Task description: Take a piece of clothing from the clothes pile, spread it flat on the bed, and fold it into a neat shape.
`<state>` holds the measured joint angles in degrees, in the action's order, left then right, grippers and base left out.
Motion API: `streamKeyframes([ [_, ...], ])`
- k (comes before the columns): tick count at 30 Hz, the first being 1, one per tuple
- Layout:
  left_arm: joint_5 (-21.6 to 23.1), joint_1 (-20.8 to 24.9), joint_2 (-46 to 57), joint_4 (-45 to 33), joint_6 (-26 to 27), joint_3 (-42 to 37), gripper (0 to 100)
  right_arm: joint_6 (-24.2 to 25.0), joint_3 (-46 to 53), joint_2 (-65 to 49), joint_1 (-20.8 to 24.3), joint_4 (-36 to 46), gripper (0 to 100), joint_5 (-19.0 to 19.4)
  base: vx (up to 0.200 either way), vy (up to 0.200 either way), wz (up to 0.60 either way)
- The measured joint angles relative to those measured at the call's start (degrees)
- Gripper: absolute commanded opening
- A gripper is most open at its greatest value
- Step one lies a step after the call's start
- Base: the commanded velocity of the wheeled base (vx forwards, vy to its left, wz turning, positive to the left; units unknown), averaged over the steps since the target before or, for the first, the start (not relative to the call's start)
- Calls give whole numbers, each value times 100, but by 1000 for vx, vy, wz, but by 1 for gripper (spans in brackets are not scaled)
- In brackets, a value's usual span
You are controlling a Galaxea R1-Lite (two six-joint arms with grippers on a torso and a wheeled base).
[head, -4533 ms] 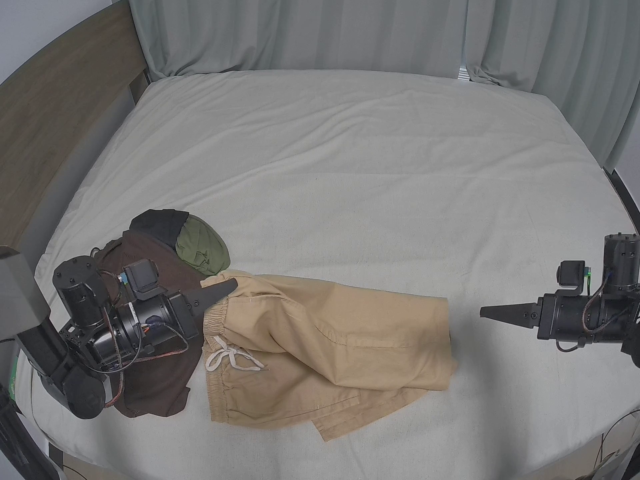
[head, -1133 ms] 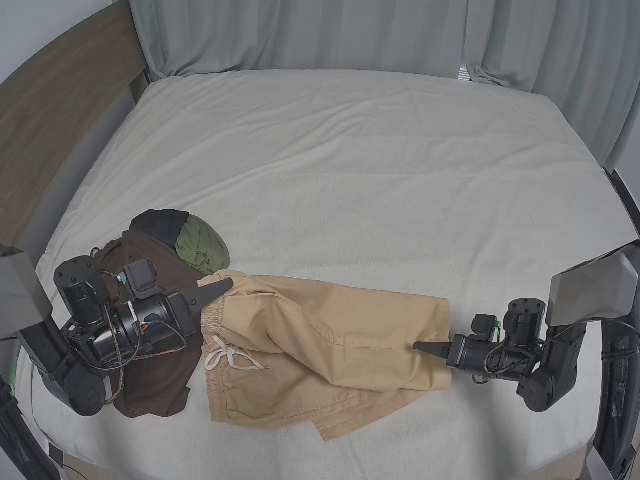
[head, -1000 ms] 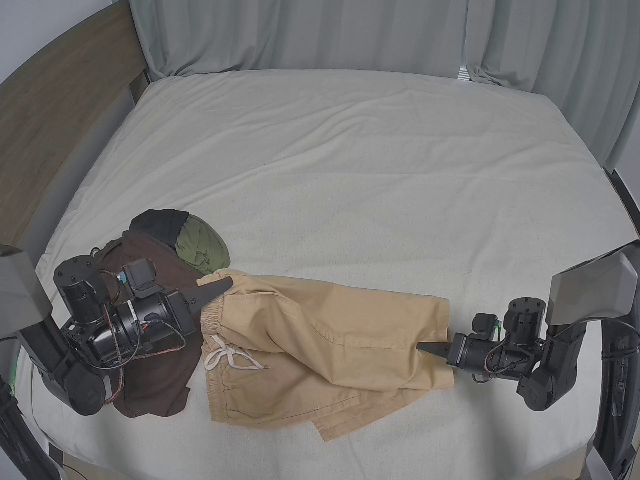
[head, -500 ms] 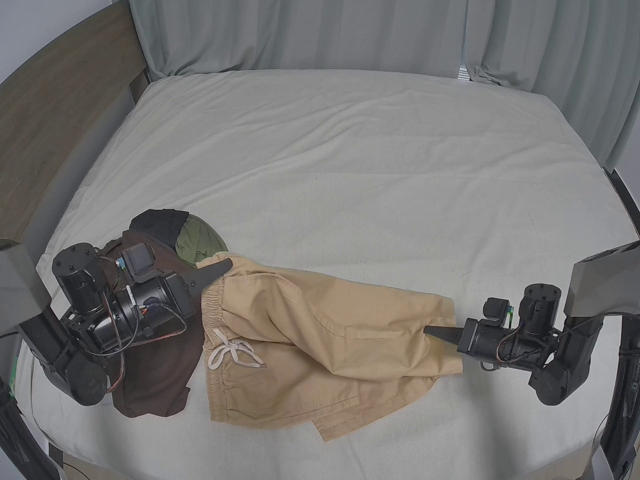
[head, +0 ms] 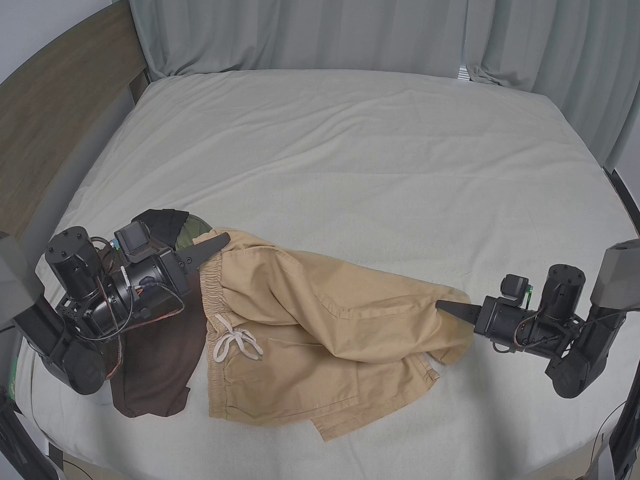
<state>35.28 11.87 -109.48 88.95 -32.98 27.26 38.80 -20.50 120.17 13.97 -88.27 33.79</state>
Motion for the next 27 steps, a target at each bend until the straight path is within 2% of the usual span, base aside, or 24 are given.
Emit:
streamKeyframes([
  [9,-46,-17,204,2,-249,63,0,202,-33,-532,-107,2,0,94,0,0,0],
  [19,-39,-41,446,-2,-238,71,0,239,-121,-1056,-118,-2,0,123,0,0,0],
  [27,-33,-46,568,2,-178,83,0,560,-199,-1591,-133,4,0,127,0,0,0],
])
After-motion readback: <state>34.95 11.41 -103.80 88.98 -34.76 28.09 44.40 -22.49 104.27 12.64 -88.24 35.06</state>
